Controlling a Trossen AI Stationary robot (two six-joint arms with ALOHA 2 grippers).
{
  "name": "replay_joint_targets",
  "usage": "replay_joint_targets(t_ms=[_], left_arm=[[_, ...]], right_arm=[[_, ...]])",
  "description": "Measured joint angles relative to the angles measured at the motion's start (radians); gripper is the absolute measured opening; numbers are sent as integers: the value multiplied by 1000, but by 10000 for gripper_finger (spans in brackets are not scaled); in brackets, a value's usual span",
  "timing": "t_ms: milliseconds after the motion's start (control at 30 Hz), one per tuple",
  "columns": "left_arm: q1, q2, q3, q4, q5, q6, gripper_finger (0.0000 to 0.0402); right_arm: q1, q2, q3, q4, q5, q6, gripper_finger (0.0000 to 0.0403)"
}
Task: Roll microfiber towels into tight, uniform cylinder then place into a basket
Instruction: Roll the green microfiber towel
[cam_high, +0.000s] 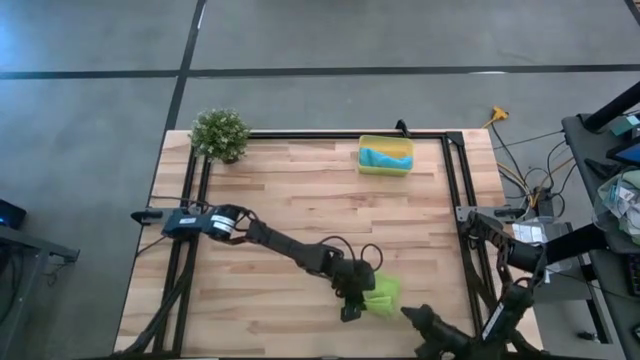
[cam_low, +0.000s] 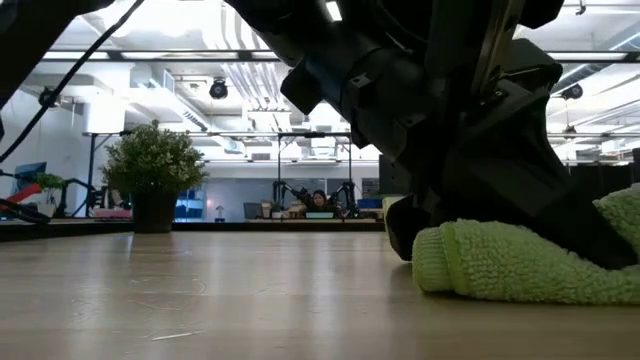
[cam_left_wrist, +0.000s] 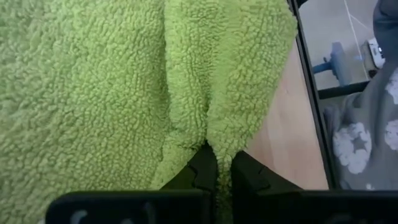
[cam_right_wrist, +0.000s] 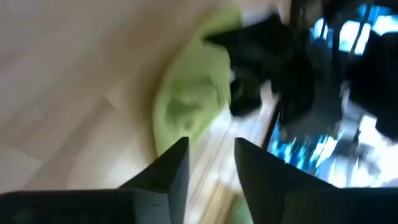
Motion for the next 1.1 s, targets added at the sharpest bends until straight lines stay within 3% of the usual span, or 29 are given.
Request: replay_joint_targets(t_ms=[233, 367, 500, 900, 1100], left_arm=[[14, 0, -1, -3, 83, -32, 2], [22, 0, -2, -3, 113, -57, 2], [26, 0, -2, -3, 132, -59, 2], [34, 0, -3, 0, 162, -60, 2], [35, 0, -3, 0, 162, -56, 2]], right_arm=[[16, 70, -2, 131, 31, -677, 148], [-19, 108, -2, 135, 107, -912, 149], [-57, 116, 0, 139, 157, -973, 150], [-70, 116, 0, 350, 157, -1096, 146], [-72, 116, 0, 362, 156, -1081, 140]])
